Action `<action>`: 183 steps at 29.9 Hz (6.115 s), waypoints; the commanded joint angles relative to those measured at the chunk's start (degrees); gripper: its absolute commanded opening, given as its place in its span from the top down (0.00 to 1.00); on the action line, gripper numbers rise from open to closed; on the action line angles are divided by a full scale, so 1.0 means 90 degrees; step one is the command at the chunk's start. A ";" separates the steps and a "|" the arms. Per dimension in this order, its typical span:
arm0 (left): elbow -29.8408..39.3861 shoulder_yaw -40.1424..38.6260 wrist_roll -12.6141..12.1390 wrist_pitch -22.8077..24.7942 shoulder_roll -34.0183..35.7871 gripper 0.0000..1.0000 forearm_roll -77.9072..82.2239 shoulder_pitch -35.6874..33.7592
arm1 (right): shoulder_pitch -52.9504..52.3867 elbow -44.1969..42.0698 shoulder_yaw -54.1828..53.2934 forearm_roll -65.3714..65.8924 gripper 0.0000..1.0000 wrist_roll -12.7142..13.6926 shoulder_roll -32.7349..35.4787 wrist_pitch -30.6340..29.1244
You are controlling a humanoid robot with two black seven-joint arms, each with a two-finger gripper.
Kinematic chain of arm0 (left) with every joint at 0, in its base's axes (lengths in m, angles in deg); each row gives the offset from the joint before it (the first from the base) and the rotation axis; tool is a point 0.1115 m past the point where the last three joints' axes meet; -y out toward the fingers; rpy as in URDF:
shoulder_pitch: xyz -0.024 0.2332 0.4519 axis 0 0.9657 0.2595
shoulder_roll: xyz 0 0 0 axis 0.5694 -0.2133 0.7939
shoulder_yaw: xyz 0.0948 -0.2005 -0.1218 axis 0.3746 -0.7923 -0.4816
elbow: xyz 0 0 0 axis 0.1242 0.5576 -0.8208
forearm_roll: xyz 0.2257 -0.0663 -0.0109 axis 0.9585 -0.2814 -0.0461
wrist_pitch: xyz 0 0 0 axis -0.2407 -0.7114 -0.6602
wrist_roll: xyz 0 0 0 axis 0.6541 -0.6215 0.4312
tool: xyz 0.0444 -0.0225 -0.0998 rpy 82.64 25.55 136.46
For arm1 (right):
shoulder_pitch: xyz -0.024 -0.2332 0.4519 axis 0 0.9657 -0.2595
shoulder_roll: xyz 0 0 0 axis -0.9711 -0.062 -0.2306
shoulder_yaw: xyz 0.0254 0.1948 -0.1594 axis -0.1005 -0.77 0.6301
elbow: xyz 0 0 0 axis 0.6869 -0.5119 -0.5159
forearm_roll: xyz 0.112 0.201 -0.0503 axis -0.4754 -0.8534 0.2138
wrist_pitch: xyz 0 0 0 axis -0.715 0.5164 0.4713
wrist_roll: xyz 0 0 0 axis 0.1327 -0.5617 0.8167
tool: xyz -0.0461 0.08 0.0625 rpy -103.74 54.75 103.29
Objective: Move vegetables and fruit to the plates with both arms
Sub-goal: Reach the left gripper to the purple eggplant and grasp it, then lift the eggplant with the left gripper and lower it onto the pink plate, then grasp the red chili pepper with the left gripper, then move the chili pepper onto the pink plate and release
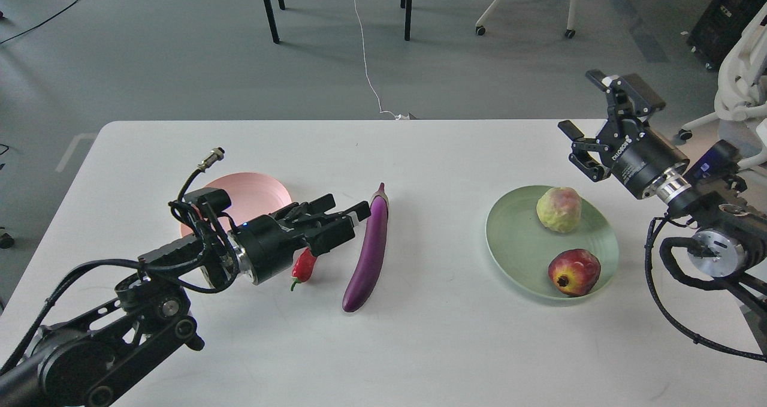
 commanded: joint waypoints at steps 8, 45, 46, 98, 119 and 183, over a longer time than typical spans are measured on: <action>-0.0812 0.1745 -0.0589 0.1219 -0.0077 0.05 0.1105 -0.1858 | 0.0900 0.0024 -0.0766 -0.0142 0.01 -0.0001 -0.0026 -0.0038; -0.1643 0.1854 -0.1684 0.1757 -0.1142 0.78 0.0452 -0.1673 | 0.0988 0.0024 -0.0786 -0.0123 0.01 -0.0001 -0.0006 -0.0038; -0.1623 0.1854 -0.1723 0.1757 -0.1142 0.81 0.0364 -0.1682 | 0.0988 0.0024 -0.0786 -0.0123 0.01 -0.0001 -0.0006 -0.0038; 0.0046 0.1307 -0.0951 0.0888 0.1965 0.04 -0.1336 -0.1898 | 0.1017 0.0083 -0.0786 -0.0054 0.01 -0.0001 -0.0114 -0.0038; -0.1379 0.2400 -0.0718 0.0878 0.0323 0.18 0.0734 -0.1897 | 0.1144 0.0122 -0.0864 -0.0054 0.01 -0.0001 -0.0055 -0.0038; -0.2463 0.1543 -0.0493 0.0819 0.2364 0.01 -0.2681 -0.2258 | 0.1154 0.0181 -0.0981 0.0014 0.01 -0.0001 -0.0045 -0.0038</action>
